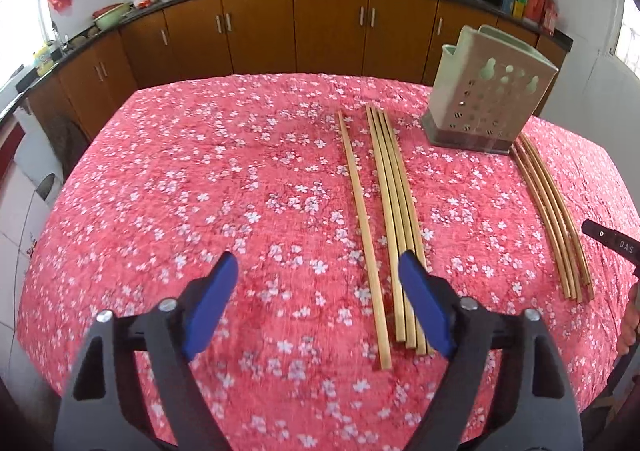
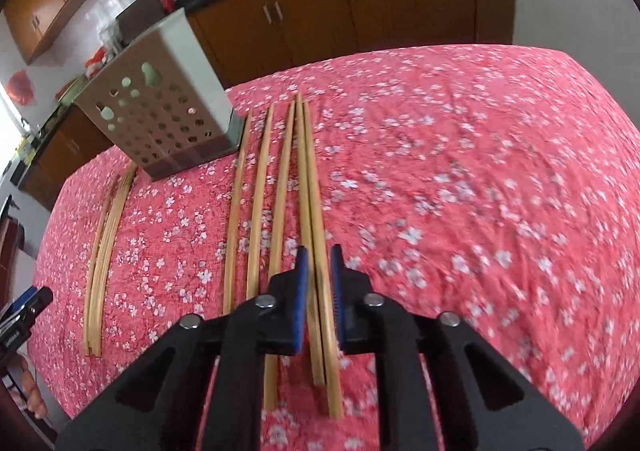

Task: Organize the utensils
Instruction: 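Close the left tool on one wooden chopstick while the right tool grasps another, then lift the held chopstick with the left tool while the right tool lifts its chopstick, then open the left tool over the metal holder while the right tool drops its chopstick in, then grasp another chopstick with the left tool while the right tool grasps one too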

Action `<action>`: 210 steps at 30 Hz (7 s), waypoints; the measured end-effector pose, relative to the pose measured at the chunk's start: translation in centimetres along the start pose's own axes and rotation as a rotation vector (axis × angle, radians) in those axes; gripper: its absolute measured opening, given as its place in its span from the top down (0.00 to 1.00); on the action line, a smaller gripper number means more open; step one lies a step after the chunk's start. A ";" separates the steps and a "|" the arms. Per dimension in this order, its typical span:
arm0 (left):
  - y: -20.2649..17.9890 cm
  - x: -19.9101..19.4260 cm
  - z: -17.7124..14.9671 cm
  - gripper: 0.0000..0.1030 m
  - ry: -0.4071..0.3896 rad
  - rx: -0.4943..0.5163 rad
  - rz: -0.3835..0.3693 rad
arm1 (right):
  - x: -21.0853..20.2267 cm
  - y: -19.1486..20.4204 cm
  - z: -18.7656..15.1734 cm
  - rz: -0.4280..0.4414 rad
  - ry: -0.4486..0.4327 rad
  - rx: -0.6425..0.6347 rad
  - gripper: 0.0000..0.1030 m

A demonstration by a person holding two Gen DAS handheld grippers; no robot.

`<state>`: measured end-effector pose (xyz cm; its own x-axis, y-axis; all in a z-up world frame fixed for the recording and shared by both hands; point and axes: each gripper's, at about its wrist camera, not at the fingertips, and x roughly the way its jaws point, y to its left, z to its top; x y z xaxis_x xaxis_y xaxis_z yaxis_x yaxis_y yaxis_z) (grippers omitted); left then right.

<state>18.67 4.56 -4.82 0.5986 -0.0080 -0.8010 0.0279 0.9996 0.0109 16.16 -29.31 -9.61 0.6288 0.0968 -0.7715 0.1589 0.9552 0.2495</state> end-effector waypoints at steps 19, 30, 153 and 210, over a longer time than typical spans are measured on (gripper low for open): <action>1.0 5.1 1.7 0.57 0.122 -0.028 -0.129 | 2.9 0.9 0.9 -0.145 0.030 -0.144 0.93; -0.6 6.3 1.8 0.84 0.165 0.029 -0.203 | 2.8 -0.9 1.7 -0.168 -0.001 -0.096 0.93; -6.8 -12.6 20.0 0.93 -0.578 -0.064 -0.332 | -12.8 8.0 14.1 0.162 -0.666 -0.080 0.93; -0.7 5.4 0.0 0.89 0.032 -0.008 -0.307 | 1.3 -0.5 0.2 -0.167 -0.045 -0.057 0.93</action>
<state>21.88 3.77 -9.18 0.5377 -0.3087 -0.7846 0.1970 0.9508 -0.2390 17.09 -29.72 -10.59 0.6307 -0.0757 -0.7723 0.2213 0.9715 0.0854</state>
